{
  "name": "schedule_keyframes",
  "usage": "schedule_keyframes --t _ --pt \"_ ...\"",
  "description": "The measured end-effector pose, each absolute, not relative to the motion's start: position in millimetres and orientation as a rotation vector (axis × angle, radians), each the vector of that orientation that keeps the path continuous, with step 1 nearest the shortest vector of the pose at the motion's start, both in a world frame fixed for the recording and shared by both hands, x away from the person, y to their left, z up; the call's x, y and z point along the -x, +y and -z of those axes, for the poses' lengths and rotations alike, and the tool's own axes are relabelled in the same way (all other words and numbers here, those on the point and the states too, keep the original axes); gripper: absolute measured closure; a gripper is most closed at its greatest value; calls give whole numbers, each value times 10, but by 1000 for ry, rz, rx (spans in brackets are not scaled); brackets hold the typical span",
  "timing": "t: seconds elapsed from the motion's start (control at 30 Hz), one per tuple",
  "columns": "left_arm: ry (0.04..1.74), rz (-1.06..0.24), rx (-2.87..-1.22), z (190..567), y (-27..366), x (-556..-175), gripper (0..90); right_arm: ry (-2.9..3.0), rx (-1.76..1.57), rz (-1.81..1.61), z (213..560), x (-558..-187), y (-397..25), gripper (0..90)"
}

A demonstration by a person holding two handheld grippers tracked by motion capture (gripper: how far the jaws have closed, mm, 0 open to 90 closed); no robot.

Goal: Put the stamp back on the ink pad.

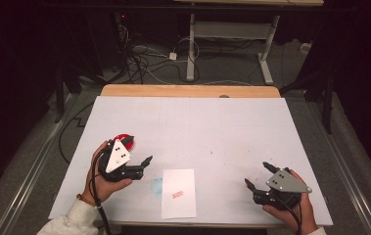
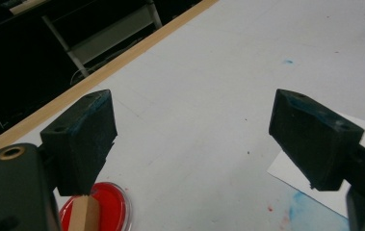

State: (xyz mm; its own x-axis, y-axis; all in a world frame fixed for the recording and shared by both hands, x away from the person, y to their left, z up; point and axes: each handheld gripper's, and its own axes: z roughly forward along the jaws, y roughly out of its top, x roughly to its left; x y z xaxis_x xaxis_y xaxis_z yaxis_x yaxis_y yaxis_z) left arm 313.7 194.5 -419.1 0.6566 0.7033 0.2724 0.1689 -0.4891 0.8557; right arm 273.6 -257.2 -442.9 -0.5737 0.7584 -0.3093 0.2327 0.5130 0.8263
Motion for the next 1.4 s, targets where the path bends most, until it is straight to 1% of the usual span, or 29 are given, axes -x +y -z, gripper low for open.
schedule_keyframes --t 0.63,1.13,1.3,1.4 --pt "658 -775 -2104 4401 2027 -3009 161 2069 -807 -1002 4432 -2738 -2583 242" --pt "685 -741 -2170 4621 2101 -2914 161 2071 -804 -1008 4440 -2740 -2559 242" --pt "700 -748 -2192 4710 2170 -2891 161 2068 -805 -1013 4438 -2739 -2565 242" --pt "721 -726 -2190 4752 2227 -2876 161 2069 -806 -1012 4440 -2740 -2572 242"
